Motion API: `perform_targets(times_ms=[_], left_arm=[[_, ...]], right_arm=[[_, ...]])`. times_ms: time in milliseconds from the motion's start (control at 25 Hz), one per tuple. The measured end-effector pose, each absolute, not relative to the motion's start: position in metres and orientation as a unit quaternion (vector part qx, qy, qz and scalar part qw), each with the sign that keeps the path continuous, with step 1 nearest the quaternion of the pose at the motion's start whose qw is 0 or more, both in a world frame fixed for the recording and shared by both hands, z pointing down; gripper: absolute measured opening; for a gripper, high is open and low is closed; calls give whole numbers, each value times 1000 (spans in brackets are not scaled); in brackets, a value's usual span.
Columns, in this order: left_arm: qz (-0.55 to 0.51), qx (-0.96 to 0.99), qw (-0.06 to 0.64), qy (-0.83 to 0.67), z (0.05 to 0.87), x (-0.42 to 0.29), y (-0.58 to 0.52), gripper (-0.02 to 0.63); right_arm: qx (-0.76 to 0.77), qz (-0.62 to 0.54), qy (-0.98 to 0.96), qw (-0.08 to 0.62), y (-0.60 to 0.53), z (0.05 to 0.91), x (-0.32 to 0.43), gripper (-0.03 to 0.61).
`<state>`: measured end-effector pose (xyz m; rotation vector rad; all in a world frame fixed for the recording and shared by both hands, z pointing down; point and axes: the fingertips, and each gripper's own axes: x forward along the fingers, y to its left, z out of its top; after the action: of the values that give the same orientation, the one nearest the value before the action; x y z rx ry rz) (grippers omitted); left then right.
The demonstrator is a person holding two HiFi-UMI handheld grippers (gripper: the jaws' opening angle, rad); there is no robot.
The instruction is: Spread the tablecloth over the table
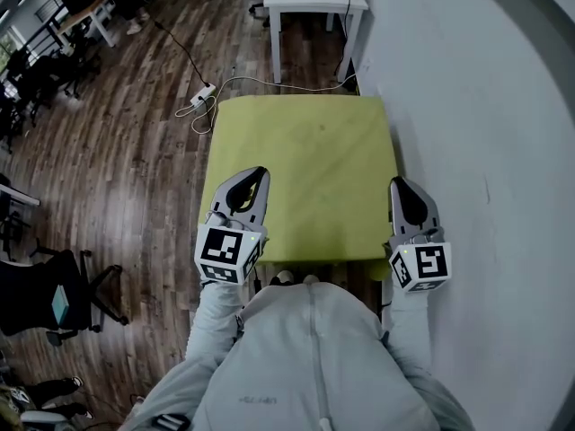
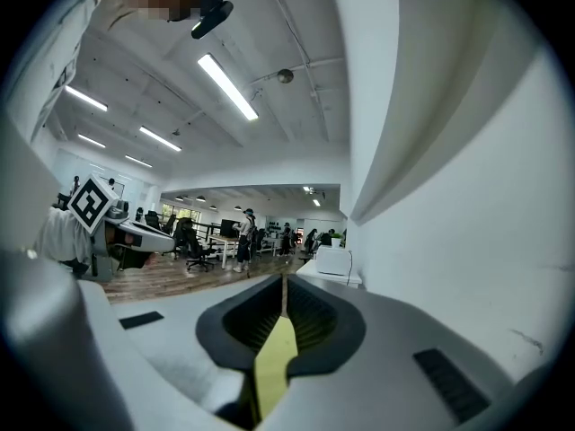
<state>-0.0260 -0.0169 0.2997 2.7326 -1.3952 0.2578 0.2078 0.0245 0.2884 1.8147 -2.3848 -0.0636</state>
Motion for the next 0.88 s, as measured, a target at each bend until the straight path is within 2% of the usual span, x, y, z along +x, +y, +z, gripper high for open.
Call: perform_targets(times_ms=[880], left_arm=[[93,878,47,-468,313,-31,4,25]], right_arm=[[591,-18,-804,55,36,292,205,21]])
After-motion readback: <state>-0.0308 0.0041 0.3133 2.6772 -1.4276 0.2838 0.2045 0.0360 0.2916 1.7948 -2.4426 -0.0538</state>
